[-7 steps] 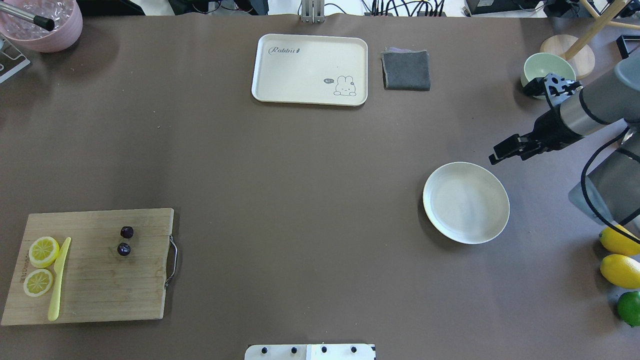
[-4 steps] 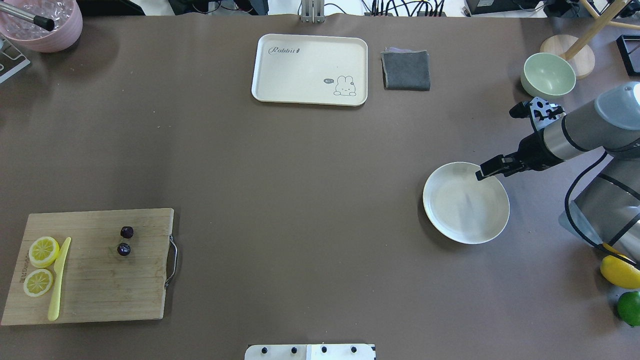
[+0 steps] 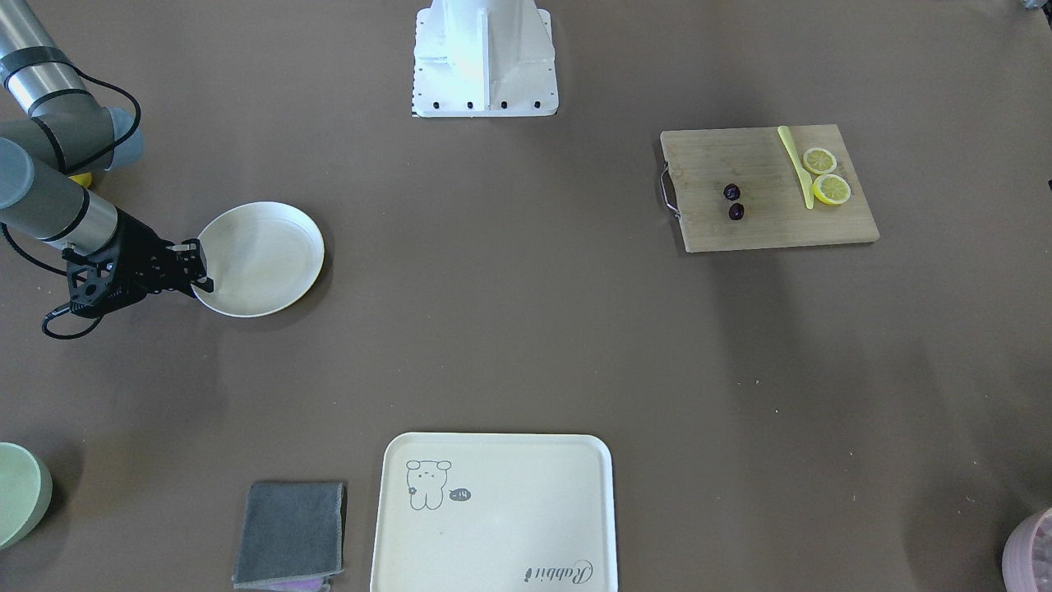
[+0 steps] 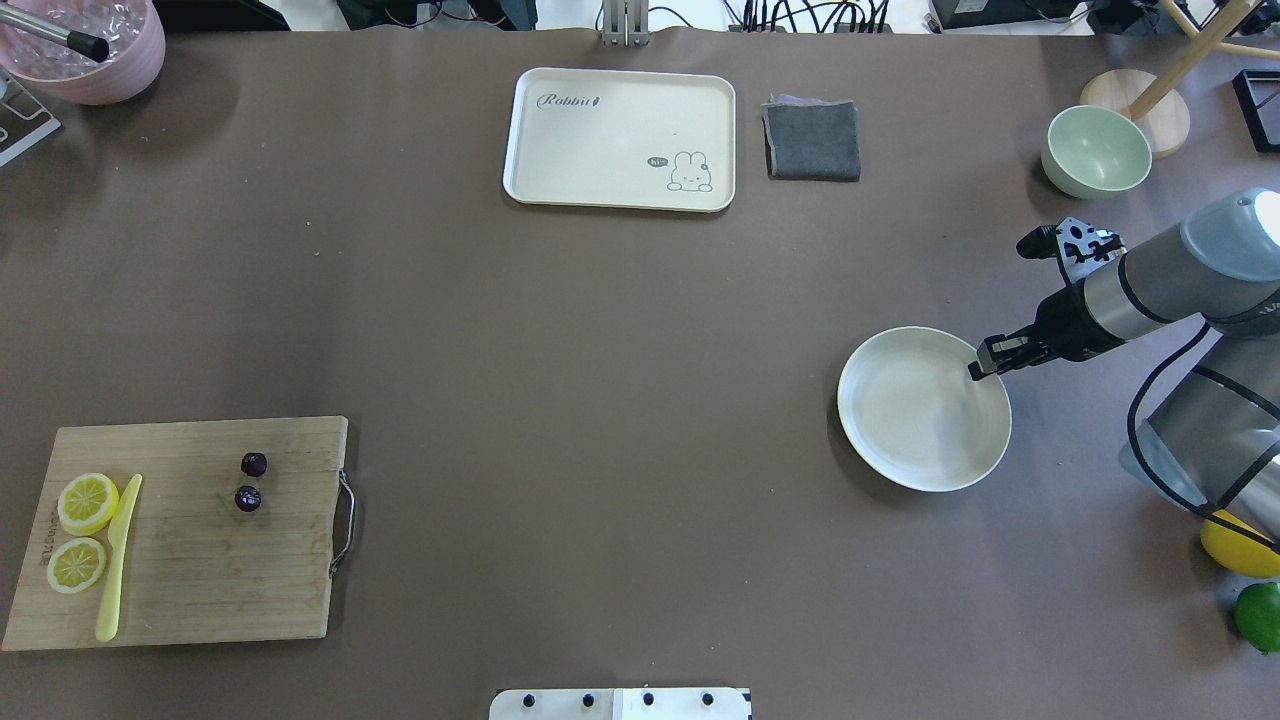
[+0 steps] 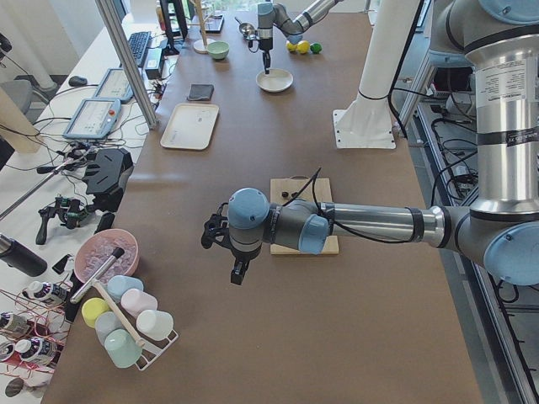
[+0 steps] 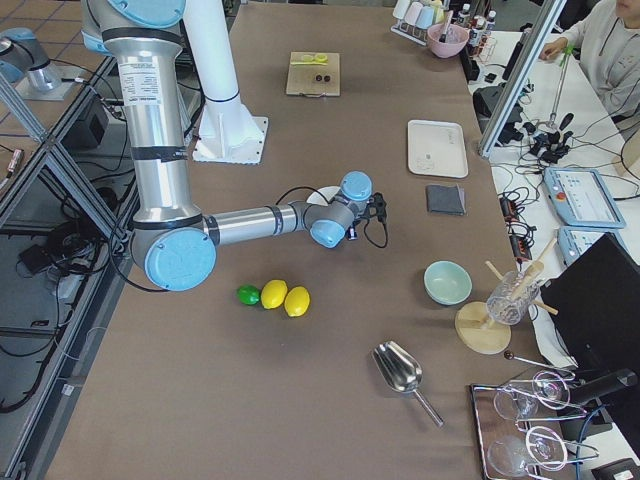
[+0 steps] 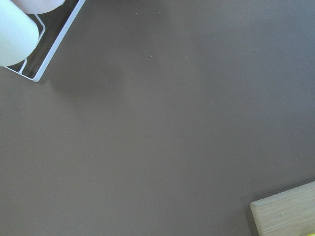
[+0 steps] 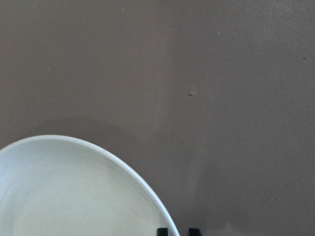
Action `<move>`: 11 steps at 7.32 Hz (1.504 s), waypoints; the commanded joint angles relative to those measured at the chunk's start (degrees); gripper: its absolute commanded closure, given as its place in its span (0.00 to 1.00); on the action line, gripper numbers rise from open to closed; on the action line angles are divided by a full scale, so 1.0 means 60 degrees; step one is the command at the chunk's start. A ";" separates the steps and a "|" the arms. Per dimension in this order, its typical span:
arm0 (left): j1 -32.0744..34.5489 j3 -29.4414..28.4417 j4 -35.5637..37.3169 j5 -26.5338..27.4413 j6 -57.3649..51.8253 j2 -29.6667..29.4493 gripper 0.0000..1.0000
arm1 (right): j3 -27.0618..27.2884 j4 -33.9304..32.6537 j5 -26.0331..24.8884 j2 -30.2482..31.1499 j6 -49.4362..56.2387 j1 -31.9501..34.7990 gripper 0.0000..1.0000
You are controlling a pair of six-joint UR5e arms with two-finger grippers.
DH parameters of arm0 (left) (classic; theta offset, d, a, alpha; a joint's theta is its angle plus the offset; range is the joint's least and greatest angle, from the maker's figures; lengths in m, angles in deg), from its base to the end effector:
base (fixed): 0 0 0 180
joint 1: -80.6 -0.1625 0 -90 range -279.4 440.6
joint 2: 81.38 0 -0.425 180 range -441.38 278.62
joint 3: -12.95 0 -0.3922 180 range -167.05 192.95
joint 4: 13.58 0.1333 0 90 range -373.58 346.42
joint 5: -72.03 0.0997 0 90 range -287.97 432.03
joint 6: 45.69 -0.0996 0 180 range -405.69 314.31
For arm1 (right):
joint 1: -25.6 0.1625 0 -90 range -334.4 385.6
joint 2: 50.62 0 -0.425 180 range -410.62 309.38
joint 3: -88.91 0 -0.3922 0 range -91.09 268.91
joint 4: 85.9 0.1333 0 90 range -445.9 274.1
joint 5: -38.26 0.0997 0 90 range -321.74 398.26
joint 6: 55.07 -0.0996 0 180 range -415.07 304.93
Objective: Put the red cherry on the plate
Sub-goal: 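Reach the right gripper to the white plate rim and grasp it, then drag the white plate centerward with the right gripper while the left arm reaches out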
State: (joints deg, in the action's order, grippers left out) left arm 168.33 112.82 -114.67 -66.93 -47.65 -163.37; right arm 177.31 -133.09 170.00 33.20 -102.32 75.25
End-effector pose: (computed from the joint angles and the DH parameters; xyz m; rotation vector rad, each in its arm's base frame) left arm -0.0405 -0.4465 0.6120 0.2099 0.8520 0.1656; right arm -0.3108 -0.4693 0.5306 0.0949 -1.0387 -0.1917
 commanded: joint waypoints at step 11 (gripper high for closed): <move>-0.5562 0.2399 -0.3245 0.1801 1.0111 0.0347 0.09 | 0.0017 -0.0976 -0.2648 -0.3905 -0.5544 -0.3145 1.00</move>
State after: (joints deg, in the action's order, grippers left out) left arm 141.49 127.23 -129.81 -59.75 8.28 -162.47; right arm 177.53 -135.80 156.50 11.82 -134.95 58.52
